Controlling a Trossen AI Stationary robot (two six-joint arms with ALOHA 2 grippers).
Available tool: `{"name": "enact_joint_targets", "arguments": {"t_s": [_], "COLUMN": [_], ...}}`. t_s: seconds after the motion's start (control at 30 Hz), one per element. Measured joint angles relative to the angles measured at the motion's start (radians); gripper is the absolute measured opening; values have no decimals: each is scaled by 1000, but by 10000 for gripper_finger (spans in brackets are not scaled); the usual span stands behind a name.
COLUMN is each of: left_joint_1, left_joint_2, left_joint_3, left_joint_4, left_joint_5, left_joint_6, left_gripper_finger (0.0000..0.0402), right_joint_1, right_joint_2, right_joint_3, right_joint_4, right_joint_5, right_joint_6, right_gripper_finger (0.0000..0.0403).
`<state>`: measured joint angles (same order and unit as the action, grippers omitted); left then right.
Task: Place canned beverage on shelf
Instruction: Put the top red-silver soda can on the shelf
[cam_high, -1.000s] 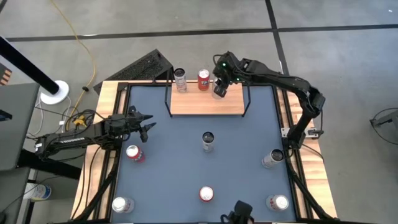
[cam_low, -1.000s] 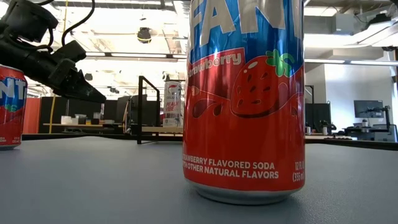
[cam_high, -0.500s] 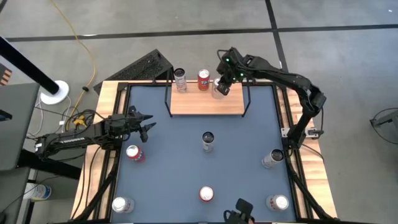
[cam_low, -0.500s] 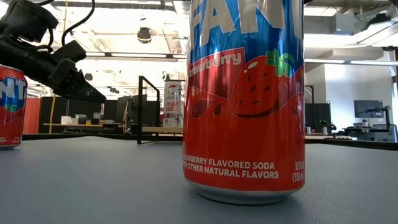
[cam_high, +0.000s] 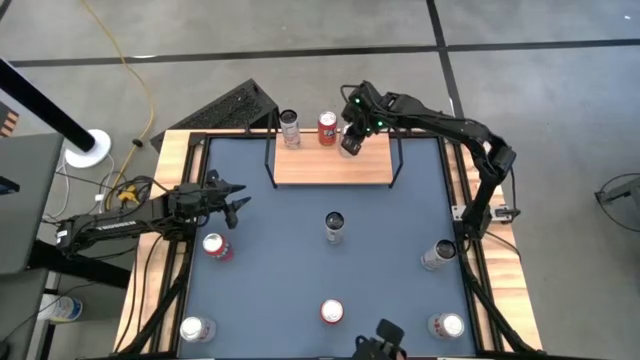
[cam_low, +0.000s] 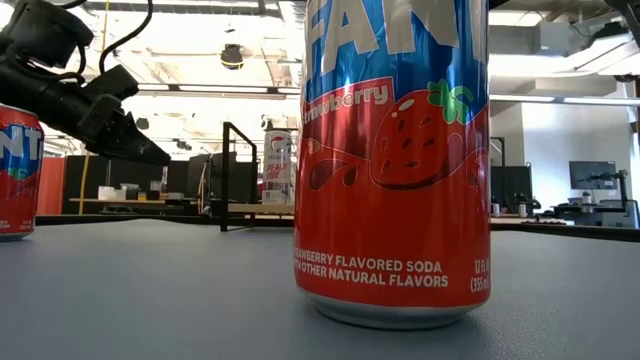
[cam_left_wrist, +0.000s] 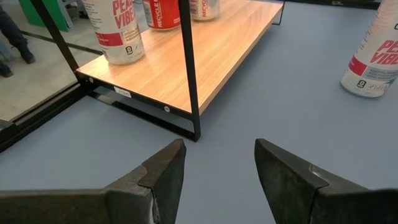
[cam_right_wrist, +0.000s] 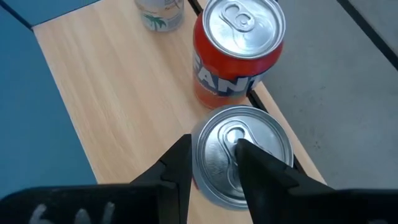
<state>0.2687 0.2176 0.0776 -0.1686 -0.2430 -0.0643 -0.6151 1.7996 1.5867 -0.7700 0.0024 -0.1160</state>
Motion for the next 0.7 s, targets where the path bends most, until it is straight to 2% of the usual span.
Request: {"name": "enact_joint_targets", "arguments": {"t_s": [0.33,0.7], "left_joint_1": [0,0], "left_joint_2": [0,0], "left_joint_3": [0,0], "left_joint_4": [0,0], "left_joint_5": [-2,-1], "left_joint_6": [0,0], "left_gripper_finger": [184,184], "right_joint_1": [0,-2], "right_joint_2": [1,2], "right_joint_3": [5,4], "right_joint_4": [-58,-103], "right_joint_5": [57,137], "right_joint_6": [71,226], "right_gripper_finger": [136,136]}}
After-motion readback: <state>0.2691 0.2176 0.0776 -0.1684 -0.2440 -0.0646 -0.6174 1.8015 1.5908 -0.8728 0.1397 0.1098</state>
